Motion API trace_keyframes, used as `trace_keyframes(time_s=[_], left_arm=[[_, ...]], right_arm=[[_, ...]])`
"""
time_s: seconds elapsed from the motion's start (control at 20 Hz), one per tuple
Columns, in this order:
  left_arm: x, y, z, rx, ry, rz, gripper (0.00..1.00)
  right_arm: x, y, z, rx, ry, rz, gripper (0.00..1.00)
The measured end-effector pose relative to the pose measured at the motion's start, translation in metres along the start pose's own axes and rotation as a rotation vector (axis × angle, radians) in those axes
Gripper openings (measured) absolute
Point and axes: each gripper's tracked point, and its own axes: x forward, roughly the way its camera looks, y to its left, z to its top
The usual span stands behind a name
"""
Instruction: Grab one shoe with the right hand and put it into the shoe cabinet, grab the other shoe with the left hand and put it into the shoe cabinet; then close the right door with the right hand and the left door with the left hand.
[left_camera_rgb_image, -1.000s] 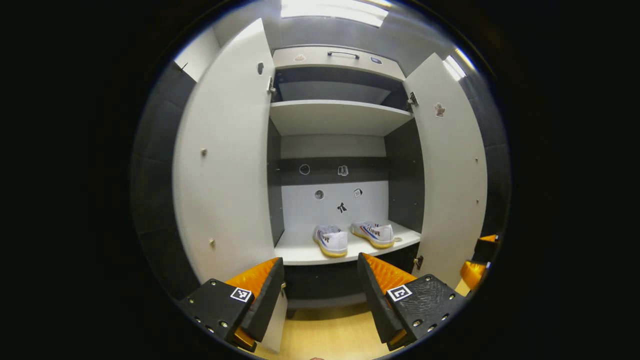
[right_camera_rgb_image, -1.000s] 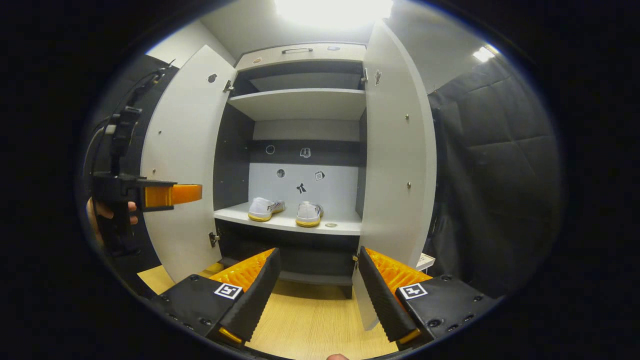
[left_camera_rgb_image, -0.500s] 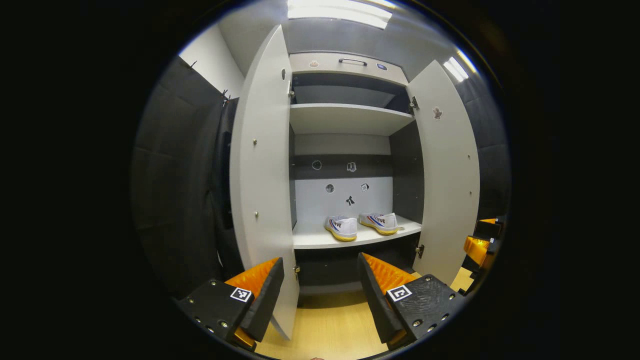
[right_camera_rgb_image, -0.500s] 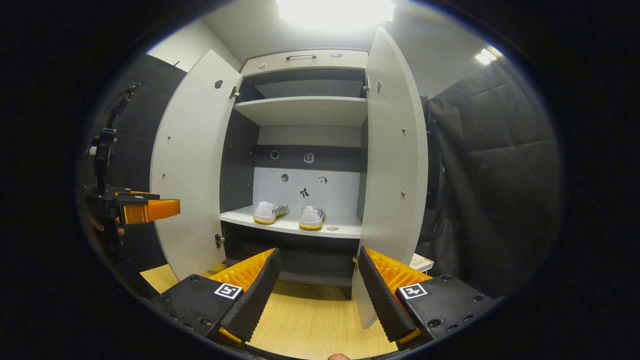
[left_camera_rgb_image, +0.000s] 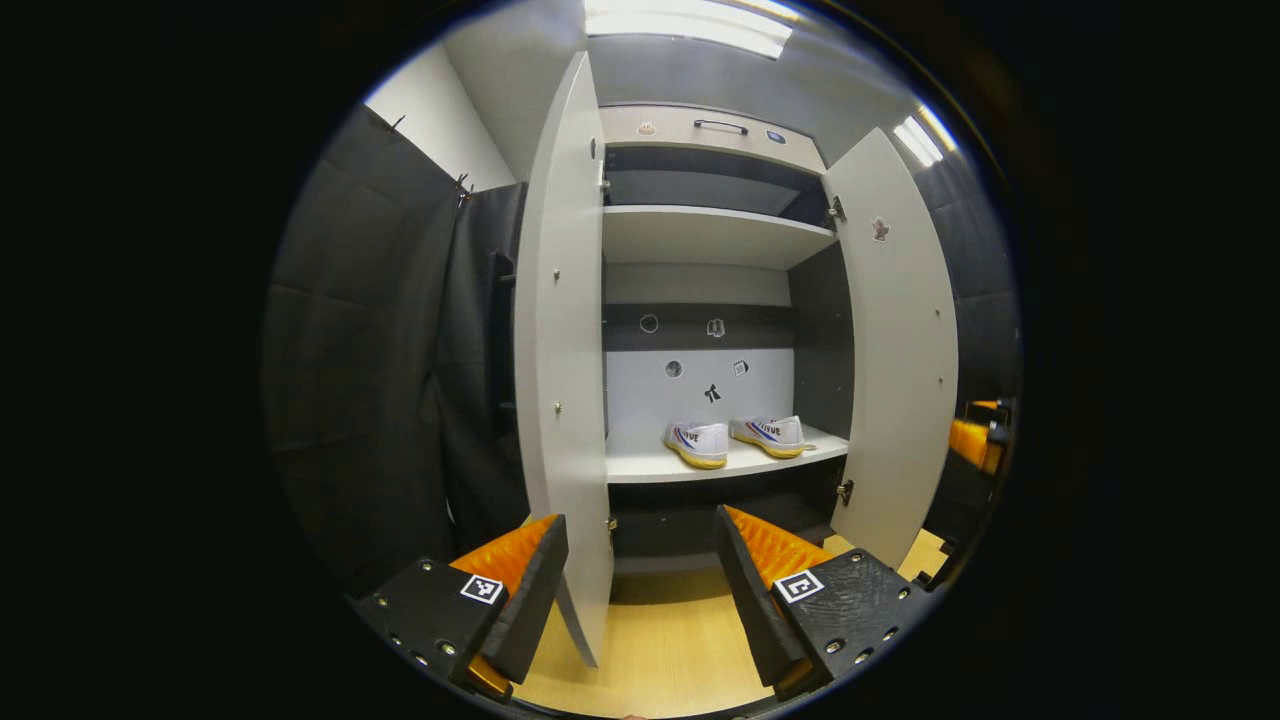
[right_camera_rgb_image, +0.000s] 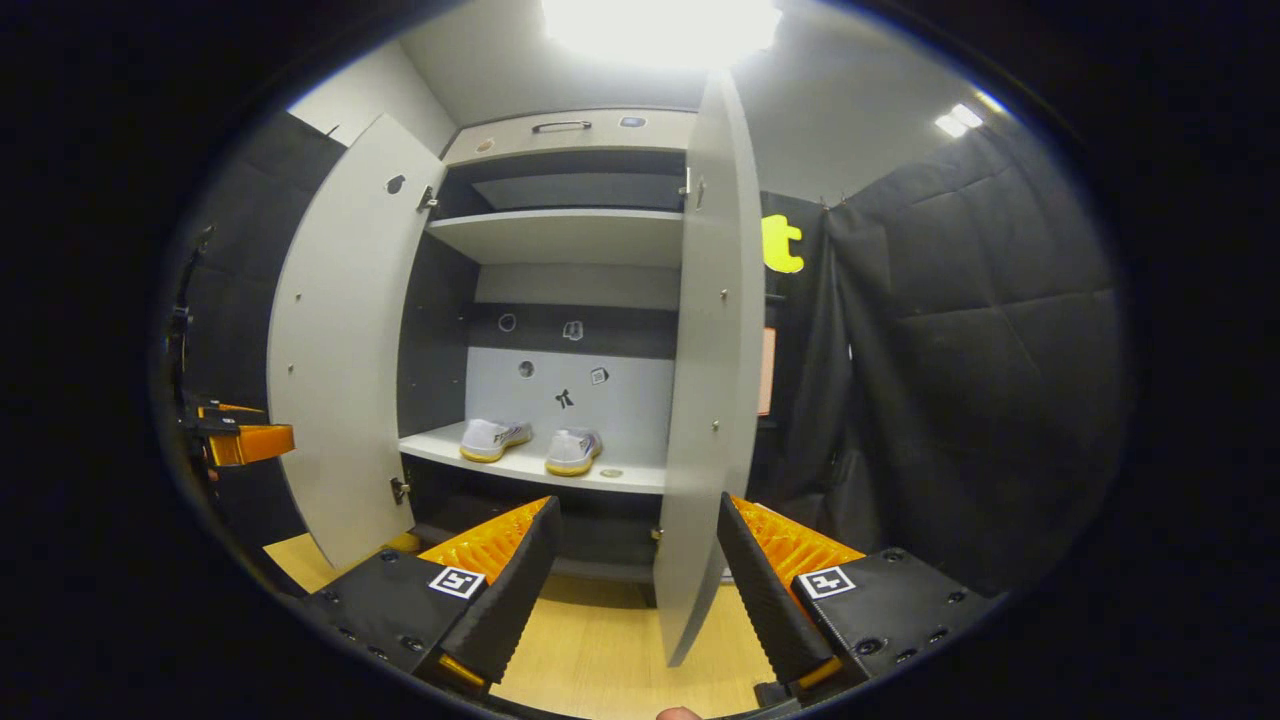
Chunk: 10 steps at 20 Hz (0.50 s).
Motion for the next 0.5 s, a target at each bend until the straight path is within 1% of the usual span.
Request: trace_keyframes(time_s=[0.15, 0.5], left_arm=[[-0.003, 0.005, 0.001, -0.008, -0.003, 0.002, 0.79], [-0.002, 0.019, 0.0, -0.003, 0.002, 0.027, 0.79]], right_arm=[[0.004, -0.029, 0.009, 0.007, 0.007, -0.069, 0.98], [0.018, -0.106, 0.027, 0.047, 0.006, -0.269, 0.98]])
